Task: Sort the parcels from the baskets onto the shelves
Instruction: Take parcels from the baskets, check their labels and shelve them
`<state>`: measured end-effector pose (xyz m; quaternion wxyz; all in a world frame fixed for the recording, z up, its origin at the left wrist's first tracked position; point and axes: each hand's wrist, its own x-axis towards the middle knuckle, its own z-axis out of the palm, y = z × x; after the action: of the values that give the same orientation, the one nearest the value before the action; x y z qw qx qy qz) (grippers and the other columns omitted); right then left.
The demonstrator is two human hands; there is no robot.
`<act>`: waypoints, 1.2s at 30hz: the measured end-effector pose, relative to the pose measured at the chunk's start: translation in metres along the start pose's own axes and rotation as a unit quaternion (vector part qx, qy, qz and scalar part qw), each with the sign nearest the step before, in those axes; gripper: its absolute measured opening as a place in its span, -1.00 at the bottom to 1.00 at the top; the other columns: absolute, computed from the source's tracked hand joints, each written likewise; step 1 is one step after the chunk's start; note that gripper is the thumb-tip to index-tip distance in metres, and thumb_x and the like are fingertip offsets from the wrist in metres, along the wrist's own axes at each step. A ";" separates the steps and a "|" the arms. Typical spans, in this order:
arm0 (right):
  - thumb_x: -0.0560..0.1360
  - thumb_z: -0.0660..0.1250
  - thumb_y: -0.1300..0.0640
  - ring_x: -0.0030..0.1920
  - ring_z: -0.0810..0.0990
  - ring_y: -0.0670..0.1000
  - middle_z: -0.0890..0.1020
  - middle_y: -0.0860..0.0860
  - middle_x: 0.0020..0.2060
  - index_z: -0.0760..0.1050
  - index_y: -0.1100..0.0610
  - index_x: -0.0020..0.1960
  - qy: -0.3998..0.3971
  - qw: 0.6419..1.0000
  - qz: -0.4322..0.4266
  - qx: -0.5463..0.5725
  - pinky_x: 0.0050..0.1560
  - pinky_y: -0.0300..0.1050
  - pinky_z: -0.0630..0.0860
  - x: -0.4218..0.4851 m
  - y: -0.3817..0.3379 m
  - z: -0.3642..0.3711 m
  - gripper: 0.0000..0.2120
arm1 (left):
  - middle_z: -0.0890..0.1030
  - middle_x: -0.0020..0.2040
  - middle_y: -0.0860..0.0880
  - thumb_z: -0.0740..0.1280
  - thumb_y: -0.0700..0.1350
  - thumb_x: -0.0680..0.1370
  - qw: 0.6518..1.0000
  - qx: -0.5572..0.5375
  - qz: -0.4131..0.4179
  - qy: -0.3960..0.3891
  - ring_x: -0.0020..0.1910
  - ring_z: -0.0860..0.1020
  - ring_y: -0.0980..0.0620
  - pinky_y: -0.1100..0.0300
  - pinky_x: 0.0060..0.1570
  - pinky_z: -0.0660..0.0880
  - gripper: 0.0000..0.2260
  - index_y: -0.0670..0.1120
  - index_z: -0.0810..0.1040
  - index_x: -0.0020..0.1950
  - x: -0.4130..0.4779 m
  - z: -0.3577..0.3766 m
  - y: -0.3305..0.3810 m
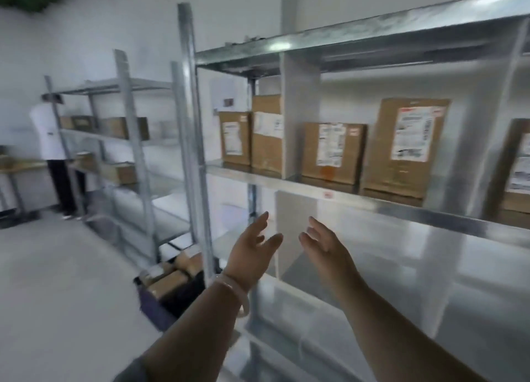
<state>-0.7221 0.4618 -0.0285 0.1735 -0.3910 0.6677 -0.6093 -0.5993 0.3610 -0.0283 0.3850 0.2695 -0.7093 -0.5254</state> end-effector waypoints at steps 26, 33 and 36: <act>0.50 0.18 -0.36 0.40 0.35 0.00 0.39 -0.10 0.43 0.23 -0.19 0.48 -0.291 0.954 0.075 -0.008 0.28 -0.03 0.28 0.233 0.110 0.403 -0.40 | 0.47 0.37 0.01 0.31 -0.04 0.61 0.960 0.073 -0.186 0.197 0.16 0.46 0.11 0.20 0.11 0.40 -0.50 0.05 0.28 0.53 0.178 -0.309 -0.194; 0.60 0.15 -0.21 0.36 0.38 0.05 0.46 -0.06 0.34 0.32 -0.12 0.44 -0.276 0.955 0.092 -0.058 0.21 -0.05 0.25 0.305 0.151 0.490 -0.56 | 0.47 0.38 0.02 0.30 -0.01 0.61 0.956 0.069 -0.217 0.186 0.21 0.45 0.07 0.01 0.34 0.41 -0.51 0.07 0.28 0.53 0.256 -0.392 -0.271; 0.60 0.16 -0.20 0.36 0.37 0.06 0.45 -0.05 0.33 0.32 -0.09 0.44 -0.237 0.964 0.104 -0.063 0.30 0.01 0.26 0.344 0.154 0.536 -0.56 | 0.46 0.39 0.02 0.30 0.00 0.60 0.959 0.080 -0.220 0.161 0.26 0.44 0.06 -0.02 0.34 0.40 -0.52 0.12 0.29 0.51 0.297 -0.439 -0.302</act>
<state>-0.6085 -0.1617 -0.1960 0.3642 -0.4625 0.6816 -0.4346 -0.4080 -0.2005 -0.1718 0.3461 0.5300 -0.6006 -0.4885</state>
